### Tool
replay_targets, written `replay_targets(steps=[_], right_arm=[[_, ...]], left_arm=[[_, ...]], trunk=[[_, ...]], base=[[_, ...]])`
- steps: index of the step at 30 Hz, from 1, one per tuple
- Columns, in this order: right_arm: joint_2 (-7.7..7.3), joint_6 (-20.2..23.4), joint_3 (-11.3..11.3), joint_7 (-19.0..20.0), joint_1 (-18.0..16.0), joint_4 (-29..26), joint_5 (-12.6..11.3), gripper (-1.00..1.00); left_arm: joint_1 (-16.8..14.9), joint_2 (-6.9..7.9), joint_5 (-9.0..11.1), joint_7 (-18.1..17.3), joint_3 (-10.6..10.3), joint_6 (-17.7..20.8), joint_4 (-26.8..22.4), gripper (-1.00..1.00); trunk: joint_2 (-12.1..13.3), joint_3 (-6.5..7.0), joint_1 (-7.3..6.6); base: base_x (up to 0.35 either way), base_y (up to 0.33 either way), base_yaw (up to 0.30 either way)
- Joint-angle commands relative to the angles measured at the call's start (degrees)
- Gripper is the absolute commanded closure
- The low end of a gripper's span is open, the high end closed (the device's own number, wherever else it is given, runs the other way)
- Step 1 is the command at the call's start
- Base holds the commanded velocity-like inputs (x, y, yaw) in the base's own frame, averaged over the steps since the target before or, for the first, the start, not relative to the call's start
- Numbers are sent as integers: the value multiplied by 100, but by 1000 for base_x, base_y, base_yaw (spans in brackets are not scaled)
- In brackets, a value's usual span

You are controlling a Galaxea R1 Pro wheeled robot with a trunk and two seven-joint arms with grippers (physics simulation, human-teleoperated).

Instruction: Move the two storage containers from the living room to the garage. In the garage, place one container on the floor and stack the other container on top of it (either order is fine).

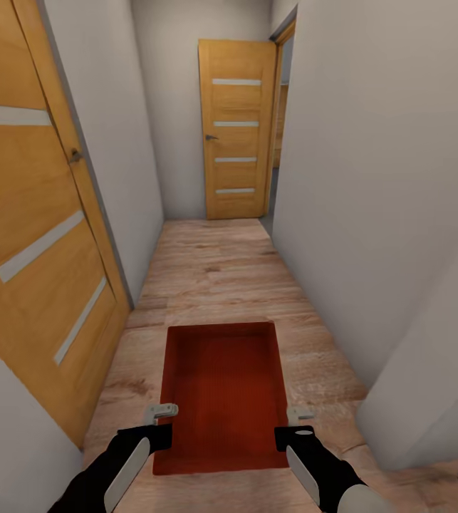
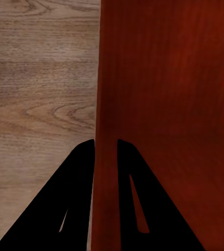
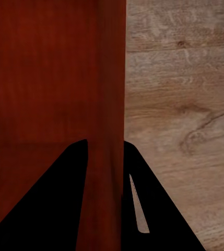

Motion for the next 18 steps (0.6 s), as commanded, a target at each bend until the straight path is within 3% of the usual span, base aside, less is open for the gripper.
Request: replay_targets(steps=[1, 18], right_arm=[[-8, 27, 16, -27, 1, -4, -78, 100], [-10, 25, 16, -26, 1, -4, -78, 100]], left_arm=[[-8, 7, -7, 53, 25, -440, -94, 100], [-8, 7, -7, 53, 25, -440, -94, 100]], trunk=[[-2, -6, 3], [-2, -6, 3]], base=[[343, 3, 0], [343, 0, 0]])
